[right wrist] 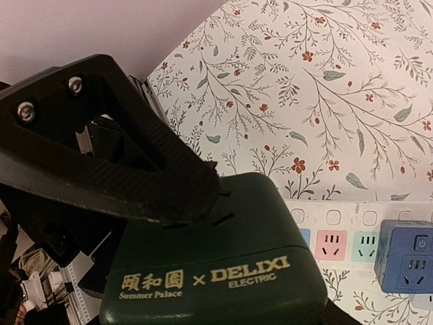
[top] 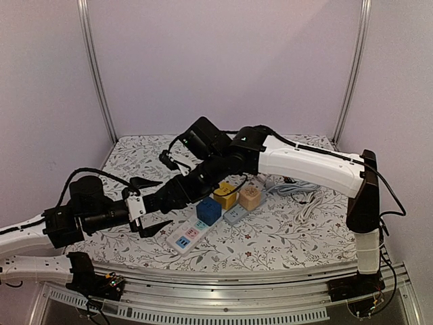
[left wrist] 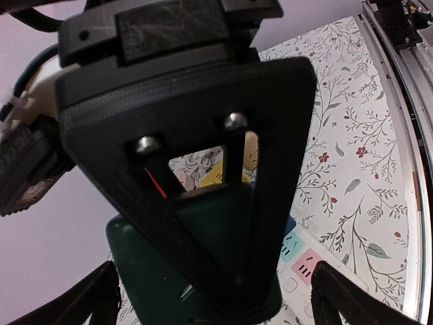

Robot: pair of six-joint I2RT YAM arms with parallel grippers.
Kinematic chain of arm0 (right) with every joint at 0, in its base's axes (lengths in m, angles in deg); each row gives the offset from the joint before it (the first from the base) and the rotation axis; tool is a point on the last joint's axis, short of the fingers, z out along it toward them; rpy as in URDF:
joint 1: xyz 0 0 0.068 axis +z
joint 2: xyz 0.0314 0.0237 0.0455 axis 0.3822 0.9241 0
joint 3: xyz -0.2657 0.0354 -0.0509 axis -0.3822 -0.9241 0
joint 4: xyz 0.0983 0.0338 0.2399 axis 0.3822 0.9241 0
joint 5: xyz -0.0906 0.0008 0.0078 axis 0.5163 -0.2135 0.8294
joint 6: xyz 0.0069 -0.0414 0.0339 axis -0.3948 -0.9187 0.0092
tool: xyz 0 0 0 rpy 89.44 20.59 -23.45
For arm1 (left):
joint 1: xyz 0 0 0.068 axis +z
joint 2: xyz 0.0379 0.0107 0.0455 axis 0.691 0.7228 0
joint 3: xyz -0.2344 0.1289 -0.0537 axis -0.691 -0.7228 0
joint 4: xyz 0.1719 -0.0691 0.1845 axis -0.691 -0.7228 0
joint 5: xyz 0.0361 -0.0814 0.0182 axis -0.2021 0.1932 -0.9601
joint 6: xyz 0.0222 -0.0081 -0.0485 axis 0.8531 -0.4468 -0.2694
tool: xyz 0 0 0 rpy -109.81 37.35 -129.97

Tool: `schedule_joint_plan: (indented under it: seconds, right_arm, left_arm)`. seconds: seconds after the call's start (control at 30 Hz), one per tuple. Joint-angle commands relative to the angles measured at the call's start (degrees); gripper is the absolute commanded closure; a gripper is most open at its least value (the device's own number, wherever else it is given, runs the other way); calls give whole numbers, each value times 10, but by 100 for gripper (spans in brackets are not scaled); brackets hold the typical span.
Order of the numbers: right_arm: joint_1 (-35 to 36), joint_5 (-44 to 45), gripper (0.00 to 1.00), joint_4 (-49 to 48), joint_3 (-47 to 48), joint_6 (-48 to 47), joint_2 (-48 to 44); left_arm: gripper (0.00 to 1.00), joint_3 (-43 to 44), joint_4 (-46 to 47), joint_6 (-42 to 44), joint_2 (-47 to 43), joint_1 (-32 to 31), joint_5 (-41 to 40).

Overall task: Insert the plug
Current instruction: Adjust the plug.

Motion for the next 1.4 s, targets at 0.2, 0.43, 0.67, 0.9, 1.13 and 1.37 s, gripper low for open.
schedule_joint_plan:
  seconds: [0.2, 0.43, 0.67, 0.9, 1.13, 1.37]
  right_arm:
    - [0, -31, 100, -55, -22, 8, -31]
    - [0, -51, 100, -102, -53, 15, -47]
    - [-1, -26, 2, -171, -108, 16, -79]
    - [-2, 44, 1, -411, -273, 58, -165]
    - [-1, 48, 1, -514, -328, 77, -177]
    - [-1, 65, 12, -517, -340, 90, -166]
  left_arm:
    - [39, 29, 40, -19, 20, -13, 2]
    - [100, 31, 51, -1, 19, -14, -6]
    - [100, 35, 68, -24, 9, -14, -9]
    - [100, 38, 68, -90, 2, -14, -9]
    - [100, 43, 76, -114, -2, -14, -9]
    - [100, 40, 76, -110, -6, -14, -26]
